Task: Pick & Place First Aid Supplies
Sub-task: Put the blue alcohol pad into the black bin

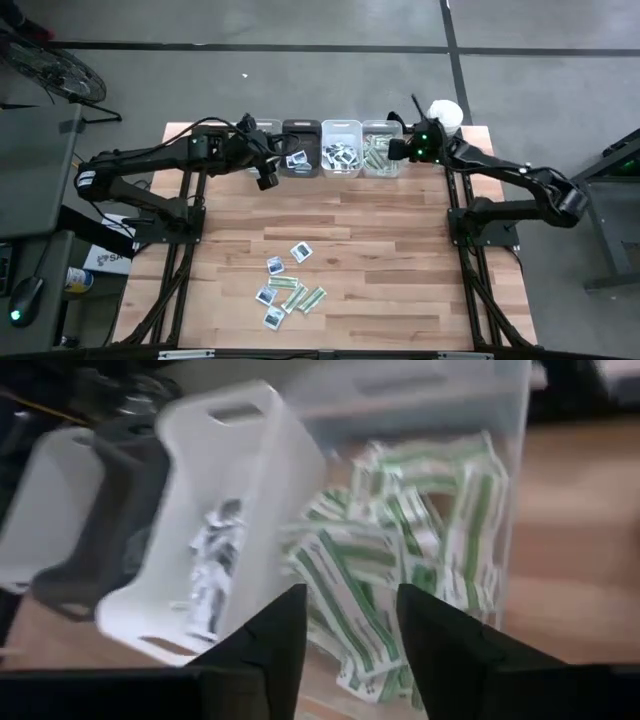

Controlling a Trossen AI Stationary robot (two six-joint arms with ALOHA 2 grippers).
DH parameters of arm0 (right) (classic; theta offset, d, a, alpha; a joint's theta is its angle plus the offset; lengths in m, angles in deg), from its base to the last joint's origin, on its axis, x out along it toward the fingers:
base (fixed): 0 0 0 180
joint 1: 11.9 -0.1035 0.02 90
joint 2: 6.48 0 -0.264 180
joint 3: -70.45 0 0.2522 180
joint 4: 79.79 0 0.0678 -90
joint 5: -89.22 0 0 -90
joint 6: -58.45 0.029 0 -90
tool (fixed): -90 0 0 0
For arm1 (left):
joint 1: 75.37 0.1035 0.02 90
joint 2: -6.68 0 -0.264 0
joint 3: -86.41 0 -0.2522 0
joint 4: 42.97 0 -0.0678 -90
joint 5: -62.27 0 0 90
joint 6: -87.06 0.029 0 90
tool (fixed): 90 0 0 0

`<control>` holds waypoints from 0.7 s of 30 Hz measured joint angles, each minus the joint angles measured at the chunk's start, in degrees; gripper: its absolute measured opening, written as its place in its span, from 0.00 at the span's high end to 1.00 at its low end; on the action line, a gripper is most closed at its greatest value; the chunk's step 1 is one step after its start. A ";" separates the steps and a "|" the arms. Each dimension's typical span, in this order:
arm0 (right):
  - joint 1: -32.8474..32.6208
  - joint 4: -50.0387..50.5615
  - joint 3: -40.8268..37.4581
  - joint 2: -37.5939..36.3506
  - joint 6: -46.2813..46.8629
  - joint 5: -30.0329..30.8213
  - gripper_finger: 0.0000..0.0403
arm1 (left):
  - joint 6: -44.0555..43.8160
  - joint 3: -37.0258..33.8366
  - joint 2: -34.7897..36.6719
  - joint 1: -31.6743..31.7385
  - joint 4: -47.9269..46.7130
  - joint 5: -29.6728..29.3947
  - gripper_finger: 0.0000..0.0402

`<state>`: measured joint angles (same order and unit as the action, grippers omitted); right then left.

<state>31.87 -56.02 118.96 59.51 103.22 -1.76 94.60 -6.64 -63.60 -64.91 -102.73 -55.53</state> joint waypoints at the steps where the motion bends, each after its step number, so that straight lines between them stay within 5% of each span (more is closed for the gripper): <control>1: 0.09 -0.05 0.01 -1.13 -1.44 -0.02 0.62 | -0.93 -0.60 0.00 0.00 0.08 0.29 0.47; 11: 0.10 0.67 0.02 -11.16 -16.32 -9.82 0.61 | -13.16 -11.73 -0.11 -2.02 3.64 13.93 0.47; 21: 0.08 0.93 0.04 -17.02 -22.96 -16.10 0.61 | -17.08 -20.17 -0.13 -14.69 8.56 22.26 0.47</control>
<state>31.96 -55.09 119.00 42.50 80.26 -17.87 77.52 -26.81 -63.73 -79.59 -94.16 -33.26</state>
